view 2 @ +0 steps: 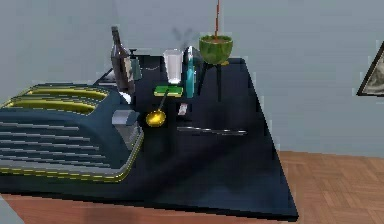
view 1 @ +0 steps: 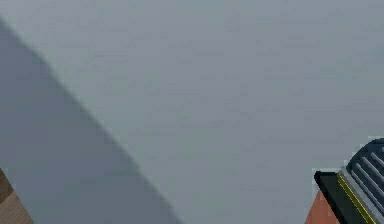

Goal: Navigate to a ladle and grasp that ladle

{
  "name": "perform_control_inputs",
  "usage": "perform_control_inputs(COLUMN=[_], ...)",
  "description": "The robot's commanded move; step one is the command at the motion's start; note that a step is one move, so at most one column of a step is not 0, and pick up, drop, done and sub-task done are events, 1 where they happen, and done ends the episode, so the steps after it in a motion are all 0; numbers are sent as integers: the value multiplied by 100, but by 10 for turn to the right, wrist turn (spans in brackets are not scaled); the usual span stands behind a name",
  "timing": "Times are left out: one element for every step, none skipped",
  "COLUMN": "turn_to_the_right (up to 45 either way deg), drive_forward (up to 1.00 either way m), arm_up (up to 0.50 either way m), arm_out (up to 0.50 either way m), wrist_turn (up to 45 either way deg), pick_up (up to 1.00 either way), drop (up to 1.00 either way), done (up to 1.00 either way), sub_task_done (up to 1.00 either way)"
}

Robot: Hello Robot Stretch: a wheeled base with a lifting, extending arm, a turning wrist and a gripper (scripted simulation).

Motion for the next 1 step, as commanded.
perform_control_inputs(turn_to_the_right=[0], drive_forward=[0], arm_up=[50], arm_out=[0], wrist_turn=[0], pick_up=[0], drop=[0], done=[0], sub_task_done=[0])
